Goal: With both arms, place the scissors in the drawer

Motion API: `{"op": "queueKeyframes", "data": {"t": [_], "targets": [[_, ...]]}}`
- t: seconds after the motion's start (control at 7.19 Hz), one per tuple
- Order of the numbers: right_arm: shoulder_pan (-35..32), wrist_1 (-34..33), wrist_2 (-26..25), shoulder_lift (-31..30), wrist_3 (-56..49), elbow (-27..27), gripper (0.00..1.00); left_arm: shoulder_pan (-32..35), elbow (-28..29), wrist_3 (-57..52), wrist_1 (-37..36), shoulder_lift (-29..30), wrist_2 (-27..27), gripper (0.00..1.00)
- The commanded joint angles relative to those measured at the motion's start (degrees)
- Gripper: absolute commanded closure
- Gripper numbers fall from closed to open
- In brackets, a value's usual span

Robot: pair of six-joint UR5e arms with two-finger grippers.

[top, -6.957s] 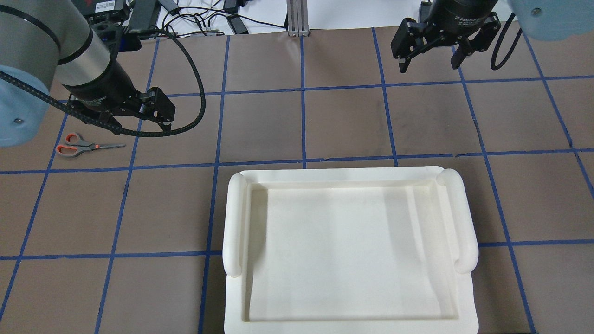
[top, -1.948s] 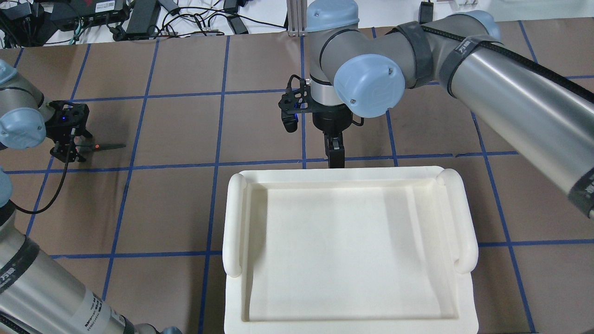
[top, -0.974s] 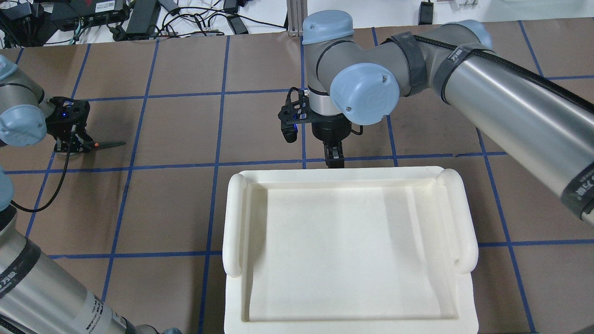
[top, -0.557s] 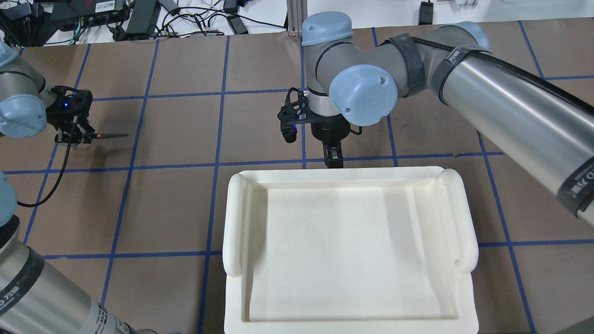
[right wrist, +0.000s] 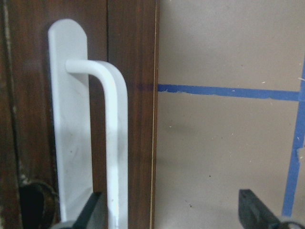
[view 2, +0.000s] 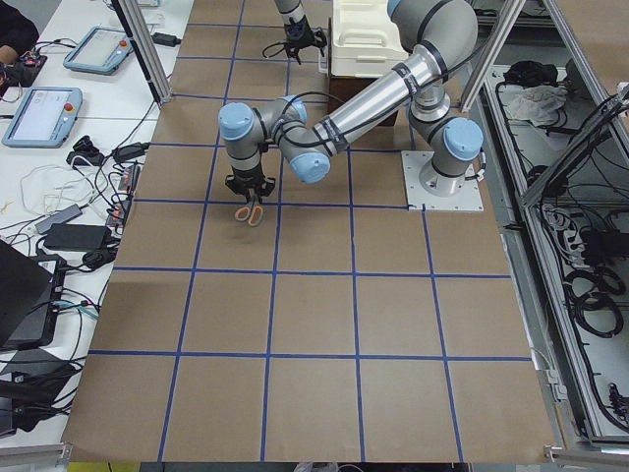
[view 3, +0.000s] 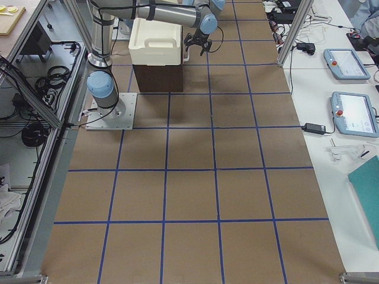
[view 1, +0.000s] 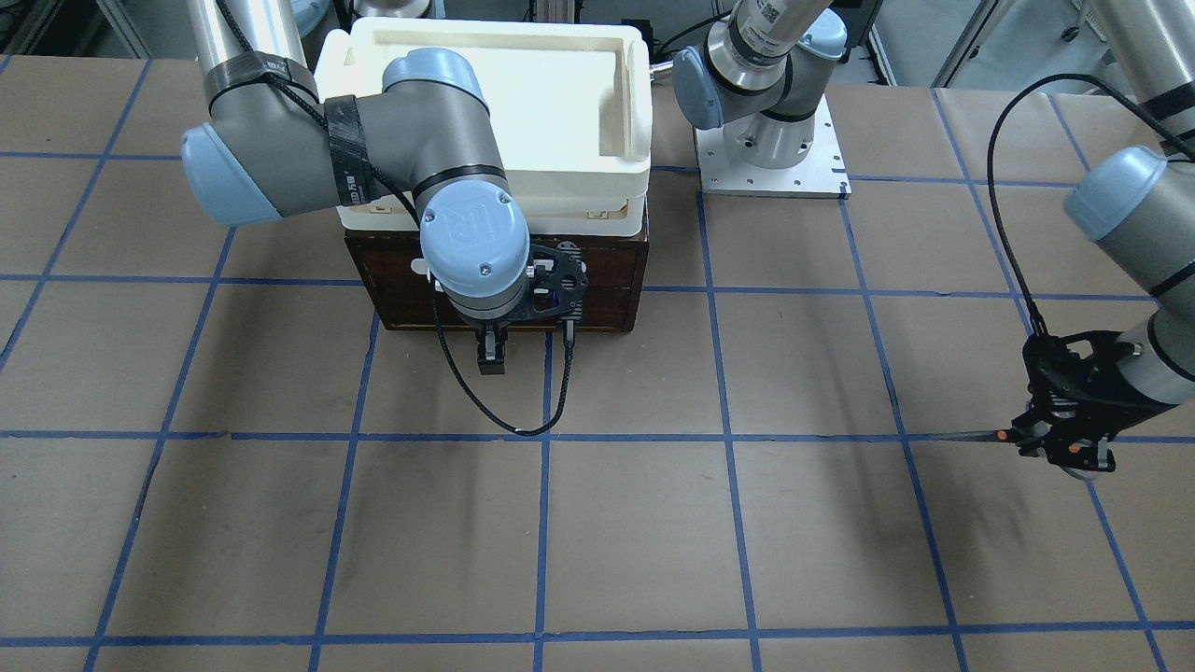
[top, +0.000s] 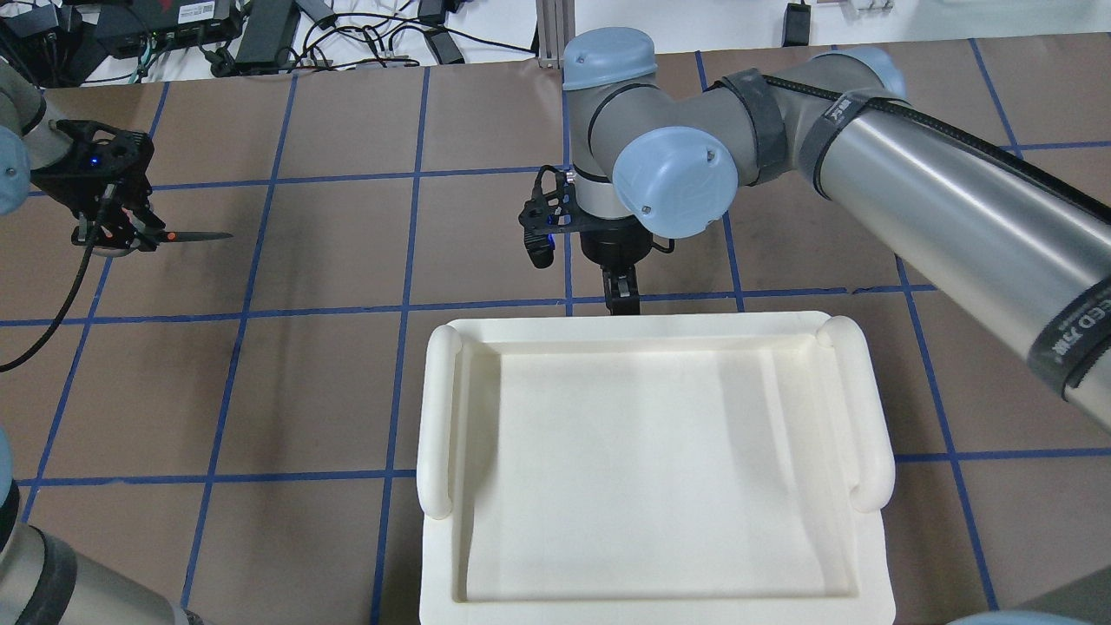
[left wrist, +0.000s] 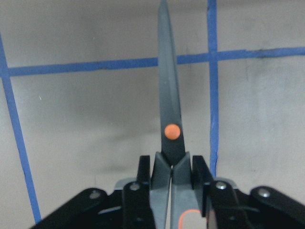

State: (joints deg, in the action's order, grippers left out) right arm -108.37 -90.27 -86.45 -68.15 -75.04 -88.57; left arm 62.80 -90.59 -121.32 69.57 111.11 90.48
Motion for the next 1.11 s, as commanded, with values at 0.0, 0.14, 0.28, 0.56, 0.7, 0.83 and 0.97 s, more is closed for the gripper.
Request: {"op": "queueKeyframes", "data": {"t": [0.0, 0.14, 0.28, 0.56, 0.7, 0.83, 0.97], "targets": [[0.0, -1.0, -0.1, -0.1, -0.1, -1.0, 0.00, 1.2, 0.2, 0.0, 2.1, -1.8, 0.4, 1.00], [-0.3, -2.7, -0.6, -0.1, -0.1, -1.2, 0.00, 1.3, 0.2, 0.0, 2.3, -2.0, 0.4, 1.00], [-0.4, -2.9, -0.6, -0.1, -0.2, -1.3, 0.00, 1.3, 0.2, 0.0, 2.7, -2.1, 0.4, 1.00], [-0.5, -6.1, -1.0, 0.1, -0.2, -1.4, 0.00, 1.2, 0.2, 0.0, 2.9, -2.1, 0.5, 1.00], [-0.5, -8.0, -1.0, 0.1, -0.2, -1.4, 0.00, 1.2, 0.1, 0.0, 3.0, -2.1, 0.5, 1.00], [-0.4, -10.4, -1.0, 0.2, -0.5, -1.4, 0.00, 1.2, 0.1, 0.0, 2.9, -2.0, 0.5, 1.00], [-0.4, -11.7, -1.0, 0.3, -1.1, -1.3, 0.00, 1.2, 0.1, 0.0, 2.9, -2.0, 0.5, 1.00]]}}
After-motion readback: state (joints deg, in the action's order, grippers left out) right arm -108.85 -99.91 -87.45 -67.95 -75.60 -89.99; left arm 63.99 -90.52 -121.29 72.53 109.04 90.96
